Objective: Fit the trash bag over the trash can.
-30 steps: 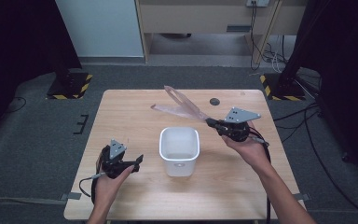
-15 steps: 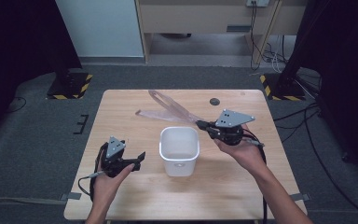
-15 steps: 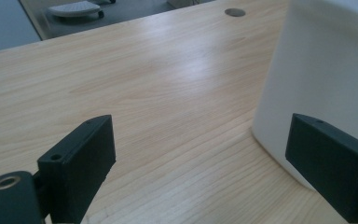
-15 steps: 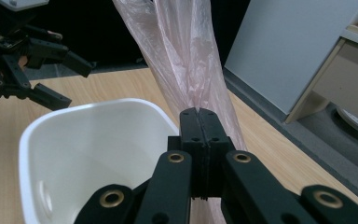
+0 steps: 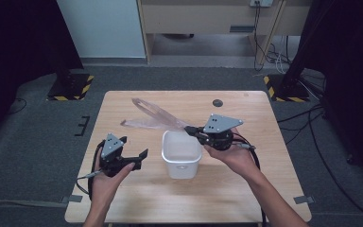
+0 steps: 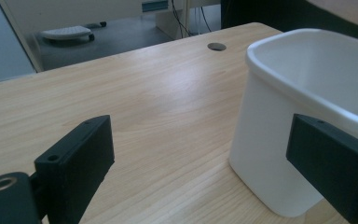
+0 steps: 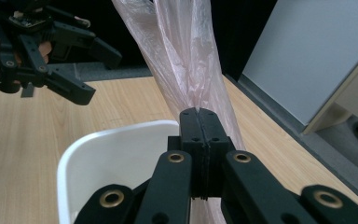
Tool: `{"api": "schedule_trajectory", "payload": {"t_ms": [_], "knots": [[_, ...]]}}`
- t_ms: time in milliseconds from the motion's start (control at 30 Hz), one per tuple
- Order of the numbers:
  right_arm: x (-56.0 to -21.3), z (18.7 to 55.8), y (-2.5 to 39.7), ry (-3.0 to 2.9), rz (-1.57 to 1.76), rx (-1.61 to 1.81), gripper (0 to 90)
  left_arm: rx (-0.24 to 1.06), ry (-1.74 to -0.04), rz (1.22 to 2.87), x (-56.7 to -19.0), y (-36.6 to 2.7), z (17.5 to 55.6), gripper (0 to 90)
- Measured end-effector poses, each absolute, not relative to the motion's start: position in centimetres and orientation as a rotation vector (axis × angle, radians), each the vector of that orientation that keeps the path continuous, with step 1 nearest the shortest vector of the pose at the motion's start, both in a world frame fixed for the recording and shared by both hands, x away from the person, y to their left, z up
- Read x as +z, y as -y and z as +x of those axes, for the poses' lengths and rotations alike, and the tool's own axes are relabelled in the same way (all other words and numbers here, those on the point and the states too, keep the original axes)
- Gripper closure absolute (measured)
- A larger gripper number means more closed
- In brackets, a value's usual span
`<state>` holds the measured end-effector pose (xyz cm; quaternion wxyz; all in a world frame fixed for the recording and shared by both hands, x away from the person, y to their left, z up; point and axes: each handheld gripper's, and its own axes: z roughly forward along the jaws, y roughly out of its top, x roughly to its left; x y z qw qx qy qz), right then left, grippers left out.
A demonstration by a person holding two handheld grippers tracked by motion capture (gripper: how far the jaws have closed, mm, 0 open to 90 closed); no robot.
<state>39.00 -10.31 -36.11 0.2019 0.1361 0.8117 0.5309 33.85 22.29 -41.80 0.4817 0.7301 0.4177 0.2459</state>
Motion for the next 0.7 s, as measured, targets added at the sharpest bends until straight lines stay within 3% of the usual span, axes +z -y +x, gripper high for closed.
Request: {"api": "schedule_trajectory", "payload": {"t_ms": [700], "knots": [[-37.3,38.1,7.1,-2.386,0.232,1.377,90.0,0.610,-0.977,1.724,-40.4,-22.6,33.9,8.1]]}}
